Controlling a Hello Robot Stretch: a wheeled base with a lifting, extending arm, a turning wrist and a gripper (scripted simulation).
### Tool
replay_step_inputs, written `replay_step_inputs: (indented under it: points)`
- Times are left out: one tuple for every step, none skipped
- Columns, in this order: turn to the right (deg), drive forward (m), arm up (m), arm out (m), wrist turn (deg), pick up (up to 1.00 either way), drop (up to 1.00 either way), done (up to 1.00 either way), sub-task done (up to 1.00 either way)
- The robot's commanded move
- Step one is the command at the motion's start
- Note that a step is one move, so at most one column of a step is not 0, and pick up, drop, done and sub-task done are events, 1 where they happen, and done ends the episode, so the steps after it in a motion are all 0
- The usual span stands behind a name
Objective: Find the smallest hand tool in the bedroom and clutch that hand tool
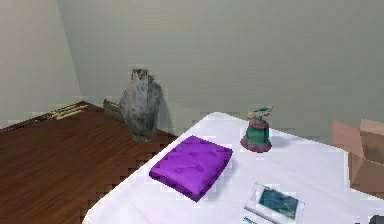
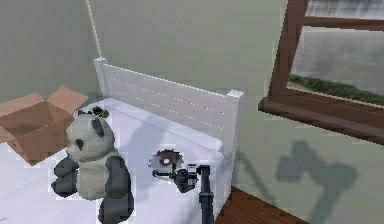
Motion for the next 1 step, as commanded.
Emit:
replay_step_inputs:
  points:
    - [0.0,0.00,0.00,0.00,0.0,0.00,0.00,1.00,0.00]
